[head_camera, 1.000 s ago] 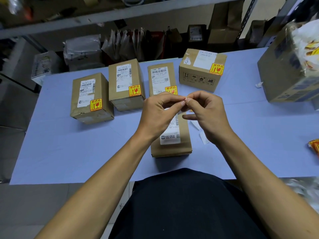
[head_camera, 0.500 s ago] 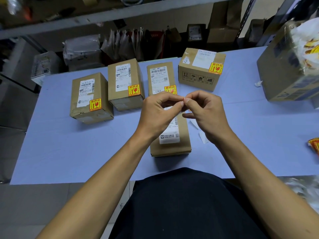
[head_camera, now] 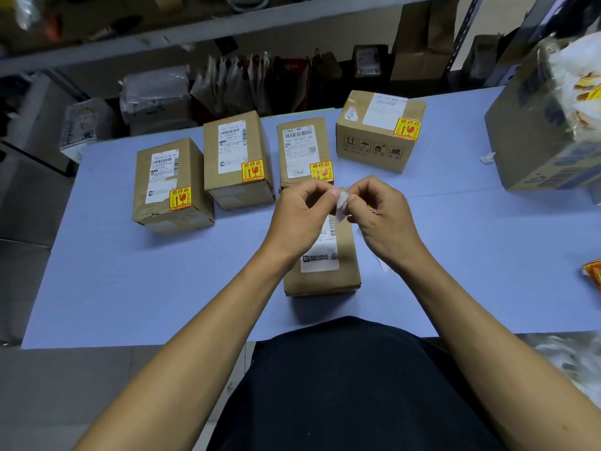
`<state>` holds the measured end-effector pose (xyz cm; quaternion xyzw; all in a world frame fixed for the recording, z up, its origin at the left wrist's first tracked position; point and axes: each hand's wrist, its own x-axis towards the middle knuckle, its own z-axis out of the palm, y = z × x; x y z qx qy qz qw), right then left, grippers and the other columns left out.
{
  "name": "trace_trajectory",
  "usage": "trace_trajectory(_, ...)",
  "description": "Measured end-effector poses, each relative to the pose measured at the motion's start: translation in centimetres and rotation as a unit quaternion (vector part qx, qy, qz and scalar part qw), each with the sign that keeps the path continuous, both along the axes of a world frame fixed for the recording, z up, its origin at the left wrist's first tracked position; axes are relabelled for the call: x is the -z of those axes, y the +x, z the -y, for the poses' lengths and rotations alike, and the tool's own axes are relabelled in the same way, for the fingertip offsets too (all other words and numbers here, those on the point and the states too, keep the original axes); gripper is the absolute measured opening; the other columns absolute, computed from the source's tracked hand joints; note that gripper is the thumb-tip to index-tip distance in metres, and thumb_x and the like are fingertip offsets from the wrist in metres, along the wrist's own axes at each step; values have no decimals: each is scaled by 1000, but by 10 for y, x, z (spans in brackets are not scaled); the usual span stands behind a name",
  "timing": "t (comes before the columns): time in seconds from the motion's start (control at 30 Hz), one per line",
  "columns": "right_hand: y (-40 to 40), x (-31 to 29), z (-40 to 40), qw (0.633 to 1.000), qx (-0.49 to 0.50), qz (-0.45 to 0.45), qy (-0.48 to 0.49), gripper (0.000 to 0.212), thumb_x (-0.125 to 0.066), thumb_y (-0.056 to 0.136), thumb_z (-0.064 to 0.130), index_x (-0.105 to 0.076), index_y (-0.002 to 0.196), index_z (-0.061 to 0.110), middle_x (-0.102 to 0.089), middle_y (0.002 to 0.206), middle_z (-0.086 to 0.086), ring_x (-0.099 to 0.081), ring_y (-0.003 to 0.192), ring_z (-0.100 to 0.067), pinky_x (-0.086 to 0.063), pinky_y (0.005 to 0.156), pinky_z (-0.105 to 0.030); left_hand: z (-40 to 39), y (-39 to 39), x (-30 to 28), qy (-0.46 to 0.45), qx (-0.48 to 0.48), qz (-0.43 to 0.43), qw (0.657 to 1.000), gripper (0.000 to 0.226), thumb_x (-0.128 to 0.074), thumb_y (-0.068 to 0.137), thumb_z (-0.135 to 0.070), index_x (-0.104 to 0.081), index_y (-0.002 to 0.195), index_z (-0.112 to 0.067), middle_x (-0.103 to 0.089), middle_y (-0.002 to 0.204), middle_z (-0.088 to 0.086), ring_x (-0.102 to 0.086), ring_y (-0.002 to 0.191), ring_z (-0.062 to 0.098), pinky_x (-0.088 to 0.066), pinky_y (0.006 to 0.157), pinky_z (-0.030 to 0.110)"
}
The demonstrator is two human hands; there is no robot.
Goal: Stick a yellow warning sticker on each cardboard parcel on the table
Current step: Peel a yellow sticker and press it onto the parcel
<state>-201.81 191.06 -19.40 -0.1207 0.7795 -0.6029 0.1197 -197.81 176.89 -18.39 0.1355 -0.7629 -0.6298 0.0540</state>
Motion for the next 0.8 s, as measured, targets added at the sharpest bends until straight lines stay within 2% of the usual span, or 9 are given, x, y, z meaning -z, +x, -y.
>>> trace_trajectory(0.07, -7, 11, -4, 998, 52, 36, 30, 13, -51, 78, 31, -57, 68, 24, -66, 72, 0, -65, 79, -29, -56, 76, -52, 0, -1, 0, 80, -61, 29, 995, 21, -58, 96, -7, -67, 78, -15, -66, 66, -8, -61, 62, 8, -51, 65, 24)
trace_trajectory(0.17, -17, 37, -21, 985, 112, 103, 86, 18, -49, 81, 25, -57, 65, 19, -65, 71, -3, -65, 84, -34, -56, 80, -56, 7, -1, -1, 165, -145, 60, 974, 24, -56, 96, -8, -66, 75, -17, -61, 60, -6, -56, 58, 10, -50, 63, 24)
trace_trajectory(0.27, -22, 66, -38, 969, 125, 150, 152, 28, -50, 84, 21, -58, 81, -5, -67, 89, -24, -64, 87, -39, -53, 83, -54, 18, 1, 1, 179, -169, 69, 967, 24, -57, 95, -9, -68, 76, -17, -61, 60, -6, -55, 59, 10, -50, 64, 25)
trace_trajectory(0.33, -23, 81, -45, 960, 119, 162, 193, 28, -51, 84, 18, -58, 82, -9, -67, 91, -26, -62, 81, -37, -52, 72, -47, 21, 1, 3, 172, -178, 77, 966, 20, -57, 96, -10, -68, 80, -15, -62, 61, -6, -55, 60, 10, -51, 67, 27)
trace_trajectory(0.4, -23, 92, -52, 950, 108, 176, 236, 22, -55, 83, 14, -63, 81, -7, -69, 89, -23, -62, 80, -32, -47, 66, -39, 22, 1, 5, 165, -182, 86, 966, 17, -58, 96, -10, -68, 83, -13, -62, 61, -6, -56, 60, 10, -52, 68, 28)
trace_trajectory(0.53, -20, 107, -61, 934, 80, 190, 293, 11, -69, 83, 10, -68, 74, 5, -69, 81, -7, -65, 87, -29, -50, 69, -38, 18, 2, 9, 159, -169, 101, 967, 18, -57, 96, -10, -69, 82, -13, -64, 62, -7, -57, 57, 8, -52, 64, 25)
trace_trajectory(0.67, -20, 110, -65, 931, 77, 180, 307, 26, -76, 81, 16, -57, 64, 15, -65, 75, -1, -65, 86, -28, -43, 63, -30, 18, 2, 12, 154, -166, 115, 967, 16, -59, 95, -12, -70, 83, -14, -65, 72, 0, -59, 61, 10, -53, 64, 25)
trace_trajectory(0.8, -16, 98, -62, 935, 91, 136, 314, 18, -71, 82, 23, -55, 79, 15, -62, 80, -1, -62, 85, -27, -44, 65, -34, 19, 0, 20, 139, -171, 126, 967, 16, -60, 95, -15, -70, 83, -15, -65, 75, 3, -60, 60, 9, -53, 59, 23)
